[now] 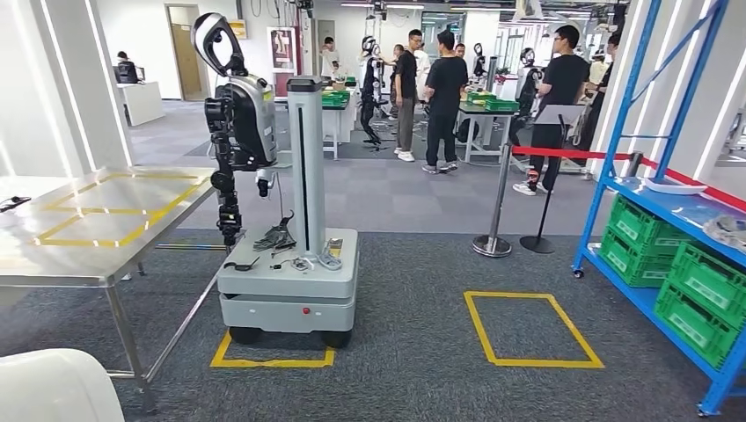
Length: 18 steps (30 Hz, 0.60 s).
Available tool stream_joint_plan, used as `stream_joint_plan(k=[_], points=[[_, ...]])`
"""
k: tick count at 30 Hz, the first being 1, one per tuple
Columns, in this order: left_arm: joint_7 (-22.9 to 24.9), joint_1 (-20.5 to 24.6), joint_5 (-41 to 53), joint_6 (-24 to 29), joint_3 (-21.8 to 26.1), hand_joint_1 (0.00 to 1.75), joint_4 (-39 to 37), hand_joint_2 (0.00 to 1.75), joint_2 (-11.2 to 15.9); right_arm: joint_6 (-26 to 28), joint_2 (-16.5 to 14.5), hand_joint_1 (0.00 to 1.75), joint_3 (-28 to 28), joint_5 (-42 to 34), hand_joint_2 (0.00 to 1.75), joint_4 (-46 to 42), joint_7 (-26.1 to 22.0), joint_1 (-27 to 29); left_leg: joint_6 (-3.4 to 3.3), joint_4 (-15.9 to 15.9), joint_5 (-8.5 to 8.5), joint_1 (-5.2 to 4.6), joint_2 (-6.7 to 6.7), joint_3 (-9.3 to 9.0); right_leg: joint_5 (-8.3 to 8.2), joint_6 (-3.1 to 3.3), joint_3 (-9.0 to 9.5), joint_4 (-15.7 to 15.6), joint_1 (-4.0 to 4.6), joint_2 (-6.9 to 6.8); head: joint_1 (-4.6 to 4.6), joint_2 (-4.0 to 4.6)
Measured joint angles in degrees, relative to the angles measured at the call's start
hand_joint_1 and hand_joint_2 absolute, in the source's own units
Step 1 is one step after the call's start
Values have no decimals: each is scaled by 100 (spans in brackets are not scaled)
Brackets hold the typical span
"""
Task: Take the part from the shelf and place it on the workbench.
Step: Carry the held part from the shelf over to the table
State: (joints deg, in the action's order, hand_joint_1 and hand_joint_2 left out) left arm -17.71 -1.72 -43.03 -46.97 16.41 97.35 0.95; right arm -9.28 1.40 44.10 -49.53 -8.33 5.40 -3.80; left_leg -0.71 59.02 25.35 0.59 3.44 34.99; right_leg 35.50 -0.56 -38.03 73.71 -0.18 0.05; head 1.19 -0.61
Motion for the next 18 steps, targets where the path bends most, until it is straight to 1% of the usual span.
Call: stream_joint_plan(k=[1, 2, 3, 4, 5, 6, 7, 8, 9, 10, 11, 12, 13, 14, 15, 16, 17, 18], points=[[-17, 0, 10, 10, 0, 175, -1, 175, -2, -30, 0, 0, 5, 31, 175, 0, 9, 1, 10, 2, -9, -3, 85, 1, -212, 36, 155, -350, 7, 60, 0, 0], [-31, -2, 5, 20, 1, 175, 4, 175, -4, -62, 0, 0, 14, 72, 175, 0, -6, 0, 24, 4, -19, -2, 160, 3, -402, 76, 349, -783, 16, 191, 0, 0], [-37, -4, -21, 36, 2, 175, 6, 175, -8, -90, -1, 0, 31, 114, 175, 0, -29, -3, 45, 7, -29, -5, 233, 7, -543, 106, 519, -1154, 28, 304, 1, 0], [-38, -8, -66, 50, 3, 175, 1, 175, -12, -114, -3, 0, 51, 153, 175, -1, -54, -11, 72, 5, -41, -4, 295, 17, -615, 127, 632, -1401, 43, 383, 2, 0], [-39, -13, -110, 61, 4, 175, -9, 175, -16, -126, -5, 0, 76, 179, 175, -1, -66, -22, 104, -3, -54, 0, 353, 28, -622, 142, 672, -1497, 59, 410, 3, 0], [-41, -20, -145, 68, 5, 175, -21, 175, -19, -135, -8, 0, 100, 194, 175, -2, -65, -32, 142, -20, -72, 2, 418, 43, -630, 156, 680, -1509, 73, 345, 4, 0], [-43, -28, -165, 69, 8, 175, -29, 175, -20, -141, -17, 0, 118, 201, 175, -2, -57, -43, 176, -29, -91, 8, 467, 64, -654, 182, 691, -1539, 60, 264, 4, 0], [-45, -35, -178, 69, 11, 175, -39, 175, -20, -142, -22, 0, 131, 202, 175, -2, -42, -49, 205, -6, -73, 1, 412, 94, -684, 215, 712, -1581, 47, 193, 11, 0], [-45, -34, -185, 70, 14, 175, -50, 175, -21, -143, -26, 0, 138, 198, 175, -2, -23, -51, 229, 97, 10, -11, 279, 158, -717, 254, 733, -1627, 33, 110, 20, 0], [-45, -28, -189, 72, 17, 175, -65, 175, -22, -144, -30, 0, 142, 194, 175, -1, 3, -48, 249, 312, 159, -19, 94, 262, -743, 286, 748, -1666, 21, 25, 30, 0], [-44, -26, -192, 73, 18, 175, -86, 175, -25, -143, -27, 0, 144, 190, 175, -1, 24, -39, 273, 631, 363, -22, -104, 405, -747, 309, 754, -1675, 33, -53, 39, 0], [-43, -26, -192, 75, 18, 175, -110, 175, -27, -143, -26, 0, 146, 188, 175, -1, 37, -27, 300, 1004, 560, -12, -214, 567, -744, 324, 750, -1672, 39, -144, 42, 0], [-42, -32, -193, 77, 19, 175, -135, 175, -30, -143, -26, 0, 148, 188, 175, 0, 45, -16, 327, 1312, 687, 3, -268, 695, -735, 323, 744, -1665, 41, -233, 42, 0], [-41, -40, -193, 78, 20, 175, -160, 175, -31, -143, -26, 0, 149, 188, 175, 0, 45, -9, 352, 1461, 715, 18, -296, 743, -723, 316, 741, -1654, 39, -320, 42, 0], [-41, -44, -193, 78, 21, 175, -179, 175, -31, -142, -26, 0, 149, 189, 175, 0, 47, -8, 375, 1394, 639, 32, -322, 682, -709, 302, 741, -1641, 31, -404, 42, 0], [-41, -45, -193, 79, 23, 175, -193, 175, -31, -141, -26, 0, 150, 188, 175, 0, 51, -8, 394, 1117, 486, 46, -375, 515, -687, 281, 744, -1620, 20, -483, 43, 0], [-41, -43, -193, 78, 25, 175, -204, 175, -32, -137, -24, 0, 150, 185, 175, 0, 58, -9, 406, 724, 332, 55, -509, 295, -658, 249, 749, -1588, 18, -554, 43, 0], [-41, -39, -193, 78, 29, 175, -215, 175, -33, -134, -17, 0, 150, 180, 175, 1, 68, -5, 394, 394, 217, 60, -663, 101, -617, 213, 754, -1549, 28, -617, 43, 0]])
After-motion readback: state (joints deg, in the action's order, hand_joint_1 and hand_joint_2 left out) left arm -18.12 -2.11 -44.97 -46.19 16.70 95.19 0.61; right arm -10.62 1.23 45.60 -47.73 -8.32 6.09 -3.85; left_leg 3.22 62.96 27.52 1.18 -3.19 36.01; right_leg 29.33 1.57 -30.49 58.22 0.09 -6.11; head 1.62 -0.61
